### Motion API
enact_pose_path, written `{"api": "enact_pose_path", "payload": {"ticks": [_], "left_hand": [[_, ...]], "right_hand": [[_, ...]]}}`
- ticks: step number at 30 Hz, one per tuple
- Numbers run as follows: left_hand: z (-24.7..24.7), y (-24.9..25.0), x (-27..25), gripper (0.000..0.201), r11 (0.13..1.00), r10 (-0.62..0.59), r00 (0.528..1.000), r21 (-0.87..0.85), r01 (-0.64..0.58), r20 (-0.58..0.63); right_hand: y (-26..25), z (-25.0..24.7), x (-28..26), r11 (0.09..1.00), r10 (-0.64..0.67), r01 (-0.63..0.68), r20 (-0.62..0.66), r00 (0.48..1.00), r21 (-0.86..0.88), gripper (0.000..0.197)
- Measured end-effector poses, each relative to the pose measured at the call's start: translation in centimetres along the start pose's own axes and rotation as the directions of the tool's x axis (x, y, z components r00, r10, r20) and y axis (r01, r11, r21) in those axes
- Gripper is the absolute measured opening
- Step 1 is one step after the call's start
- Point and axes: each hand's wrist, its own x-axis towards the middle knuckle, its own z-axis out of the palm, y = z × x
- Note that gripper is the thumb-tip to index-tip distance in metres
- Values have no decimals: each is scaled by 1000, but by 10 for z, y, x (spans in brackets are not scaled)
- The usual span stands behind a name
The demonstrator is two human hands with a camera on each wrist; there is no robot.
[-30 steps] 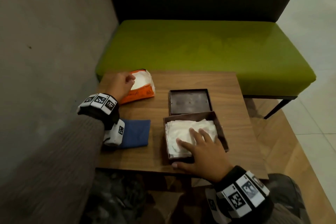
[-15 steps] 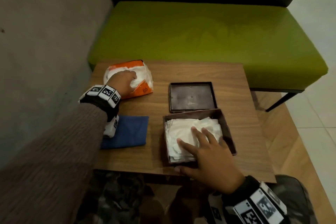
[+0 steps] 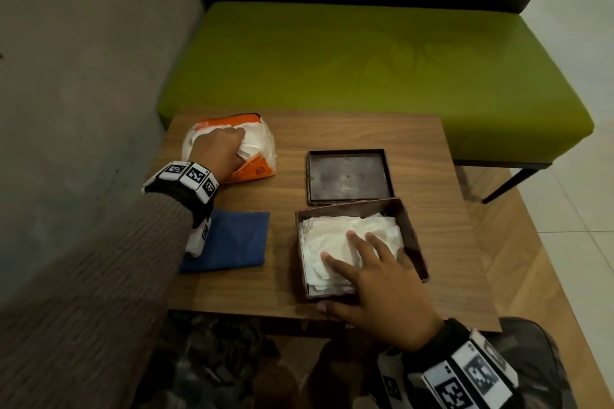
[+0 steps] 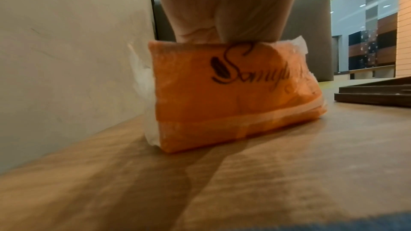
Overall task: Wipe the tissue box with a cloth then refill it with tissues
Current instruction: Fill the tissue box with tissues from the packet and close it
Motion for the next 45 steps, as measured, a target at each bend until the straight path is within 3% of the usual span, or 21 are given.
{"api": "enact_pose_path", "payload": {"ticks": [3,5,8,13,16,19,21,22,23,25,27,28,30,32,34,36,37,39,42,45], "left_hand": [[-1,-3,-5,33,1000,24,996,10,-23,-84],[-6,-7,-7,37,997,59,992,55,-54,-108],[-19,-6,-7,39,989,117,992,101,-111,-53],[-32,5,-9,54,916,216,970,322,-241,112],[-40,7,-7,56,899,250,964,348,-266,93],[-59,7,-8,47,961,177,984,213,-175,12],[-77,6,-14,42,999,27,992,-25,-30,-126],[-87,6,-20,40,978,-89,979,-205,50,-185],[-96,6,-25,39,913,-201,957,-393,107,-207],[-108,7,-42,40,670,-360,929,-717,193,-85],[-113,14,-67,40,266,-365,925,-941,210,103],[-113,19,-83,41,47,-331,923,-973,224,197],[-105,31,-113,48,-229,-258,904,-931,285,340],[-89,45,-143,35,-395,-205,871,-852,343,446],[-74,62,-170,23,-464,-226,841,-814,350,491],[-69,85,-194,14,-488,-219,832,-796,358,509],[-68,97,-203,19,-509,-166,842,-776,372,513],[-69,122,-219,27,-540,-71,852,-738,405,519],[-73,142,-228,40,-511,26,870,-742,434,492],[-74,153,-232,46,-385,52,882,-805,451,469]], "right_hand": [[1,-2,0,998,-55,56,-68,996,22,76],[2,1,2,996,-91,92,-112,990,4,89],[5,0,-3,995,-98,100,-68,993,31,102],[4,1,-3,996,-83,84,-46,995,26,105],[4,-1,-2,997,-81,81,-26,996,5,106],[5,0,-1,996,-85,85,-16,996,-4,107],[5,-1,-2,996,-83,83,-15,996,6,109],[5,-2,-2,997,-81,82,-9,997,7,111],[5,-3,-2,997,-76,76,-6,997,14,114],[3,-5,-4,996,-54,56,-36,998,69,120],[1,-6,-9,989,-28,48,-140,990,143,115],[1,-6,-12,983,-20,59,-217,976,173,113],[-1,-8,-22,957,-41,140,-357,933,255,107],[-3,-12,-36,848,-51,263,-422,905,460,100],[-8,-16,-49,603,8,315,-400,916,733,90],[-15,-18,-55,333,83,254,-297,951,908,84],[-19,-18,-56,206,82,188,-208,975,960,84],[-25,-17,-62,5,-9,59,-59,998,998,83],[-27,-16,-69,-128,-76,38,-48,996,991,60],[-24,-18,-74,-207,-29,8,-14,999,978,55]]}}
